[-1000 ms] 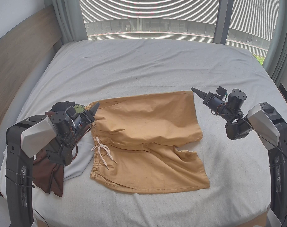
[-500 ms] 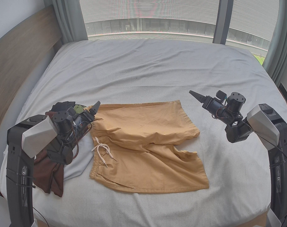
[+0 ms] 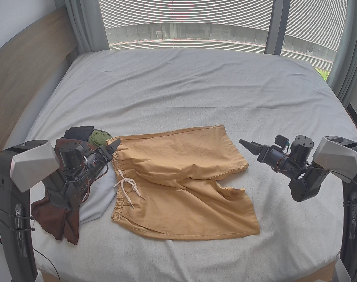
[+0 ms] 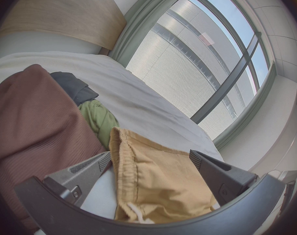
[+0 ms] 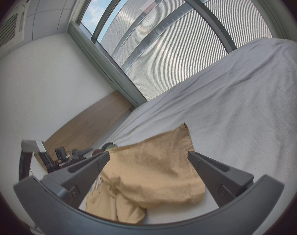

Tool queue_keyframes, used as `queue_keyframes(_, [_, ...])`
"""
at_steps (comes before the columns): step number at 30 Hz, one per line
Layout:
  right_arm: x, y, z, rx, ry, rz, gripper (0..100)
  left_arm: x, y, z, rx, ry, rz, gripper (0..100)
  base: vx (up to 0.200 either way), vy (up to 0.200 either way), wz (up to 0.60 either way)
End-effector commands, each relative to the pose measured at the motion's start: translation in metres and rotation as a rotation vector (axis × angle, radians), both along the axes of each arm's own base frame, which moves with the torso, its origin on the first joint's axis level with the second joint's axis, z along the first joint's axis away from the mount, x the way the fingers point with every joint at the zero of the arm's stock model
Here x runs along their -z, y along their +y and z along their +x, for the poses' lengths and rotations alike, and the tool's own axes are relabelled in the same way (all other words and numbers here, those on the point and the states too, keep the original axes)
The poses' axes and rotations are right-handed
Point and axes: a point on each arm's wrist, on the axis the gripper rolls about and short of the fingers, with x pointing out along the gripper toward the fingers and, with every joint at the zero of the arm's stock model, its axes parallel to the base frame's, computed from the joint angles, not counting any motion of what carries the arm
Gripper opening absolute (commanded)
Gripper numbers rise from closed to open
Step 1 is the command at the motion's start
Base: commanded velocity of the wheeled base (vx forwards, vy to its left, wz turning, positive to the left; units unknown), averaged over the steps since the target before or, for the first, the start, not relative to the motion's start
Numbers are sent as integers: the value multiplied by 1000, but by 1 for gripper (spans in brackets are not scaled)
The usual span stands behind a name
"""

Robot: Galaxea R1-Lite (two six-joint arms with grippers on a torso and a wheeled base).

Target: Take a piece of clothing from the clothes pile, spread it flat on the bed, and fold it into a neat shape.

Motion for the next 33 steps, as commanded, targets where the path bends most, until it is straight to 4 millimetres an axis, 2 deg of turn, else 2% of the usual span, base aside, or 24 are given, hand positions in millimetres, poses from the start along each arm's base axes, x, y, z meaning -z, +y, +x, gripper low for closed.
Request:
queue_keyframes(1, [11, -8, -42, -7, 10, -119, 100, -39, 13, -51, 16, 23, 5, 100, 0, 0, 0])
queue_keyframes(6, [26, -5, -47, -24, 29, -170, 100, -35, 15, -86, 81, 42, 42, 100, 0, 0, 0])
queue_keyframes(9, [27, -6, -53, -44, 46, -173, 100, -26, 13, -96, 129, 43, 73, 100, 0, 0, 0])
queue_keyframes(12, [31, -9, -61, -73, 52, -201, 100, -16, 12, -94, 142, 48, 107, 100, 0, 0, 0])
queue_keyframes(15, [41, -11, -70, -104, 68, -242, 100, -15, 11, -93, 147, 47, 109, 100, 0, 0, 0])
queue_keyframes(22, [49, -10, -83, -173, 58, -301, 100, -12, 11, -92, 150, 53, 110, 100, 0, 0, 0])
queue_keyframes(26, [60, -9, -83, -213, 74, -296, 100, -4, 11, -89, 150, 66, 115, 100, 0, 0, 0])
queue_keyframes(33, [77, -5, -75, -226, 82, -299, 100, -6, 12, -84, 145, 52, 107, 100, 0, 0, 0])
